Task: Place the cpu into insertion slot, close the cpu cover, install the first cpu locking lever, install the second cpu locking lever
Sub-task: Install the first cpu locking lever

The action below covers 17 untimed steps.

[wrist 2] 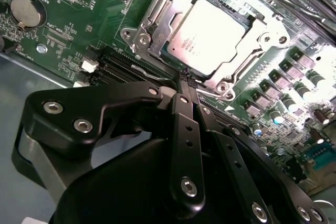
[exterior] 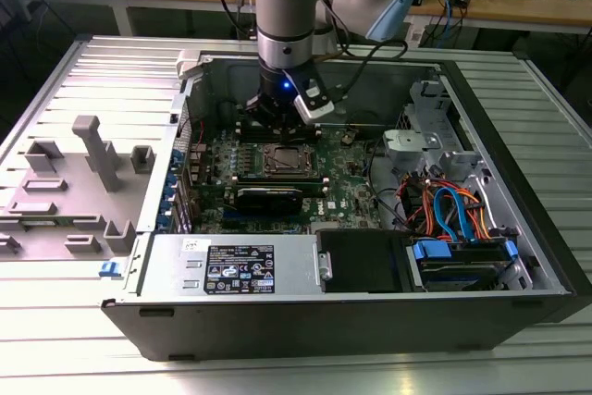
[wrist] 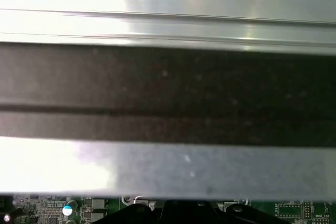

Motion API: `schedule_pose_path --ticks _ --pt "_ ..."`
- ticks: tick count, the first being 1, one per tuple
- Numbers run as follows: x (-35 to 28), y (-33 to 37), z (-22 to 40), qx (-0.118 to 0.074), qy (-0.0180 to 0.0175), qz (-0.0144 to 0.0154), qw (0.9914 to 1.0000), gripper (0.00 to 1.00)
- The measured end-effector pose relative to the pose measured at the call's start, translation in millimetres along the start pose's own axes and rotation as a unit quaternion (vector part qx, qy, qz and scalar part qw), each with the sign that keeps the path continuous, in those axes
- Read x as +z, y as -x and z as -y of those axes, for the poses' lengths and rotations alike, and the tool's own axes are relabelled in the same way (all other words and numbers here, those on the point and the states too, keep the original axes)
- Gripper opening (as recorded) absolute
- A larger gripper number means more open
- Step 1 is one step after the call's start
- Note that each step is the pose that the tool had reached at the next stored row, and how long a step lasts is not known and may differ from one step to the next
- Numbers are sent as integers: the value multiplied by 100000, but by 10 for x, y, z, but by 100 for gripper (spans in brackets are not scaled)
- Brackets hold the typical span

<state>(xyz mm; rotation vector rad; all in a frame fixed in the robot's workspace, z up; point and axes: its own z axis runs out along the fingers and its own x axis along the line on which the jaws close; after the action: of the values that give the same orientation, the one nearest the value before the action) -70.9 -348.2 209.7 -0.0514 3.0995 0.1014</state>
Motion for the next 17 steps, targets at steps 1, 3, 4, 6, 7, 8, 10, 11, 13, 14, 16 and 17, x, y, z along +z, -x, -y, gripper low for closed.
schedule_pose_path --ticks 1,3,4,6,7,8,10,11,13,14,16,17 --pt "0 -4 0 -4 0 -1 100000 11" --pt "0 -6 0 -8 3 0 100000 11" --pt "0 -6 0 -8 1 -2 100000 11" --pt "0 -6 0 -9 0 -1 100000 11" --pt "0 -6 0 -9 0 -2 100000 11" --pt "0 -6 0 -11 0 2 100000 11" --pt "0 -6 0 -11 3 0 100000 11" --pt "0 -6 0 -12 2 0 100000 11" --pt "0 -7 -6 -36 -5 -3 100000 11" --pt "0 -5 -10 -104 2 -7 100000 11" --pt "1 4 -15 -315 12 -21 100000 11" --pt "2 14 -16 -409 22 -28 99999 11"
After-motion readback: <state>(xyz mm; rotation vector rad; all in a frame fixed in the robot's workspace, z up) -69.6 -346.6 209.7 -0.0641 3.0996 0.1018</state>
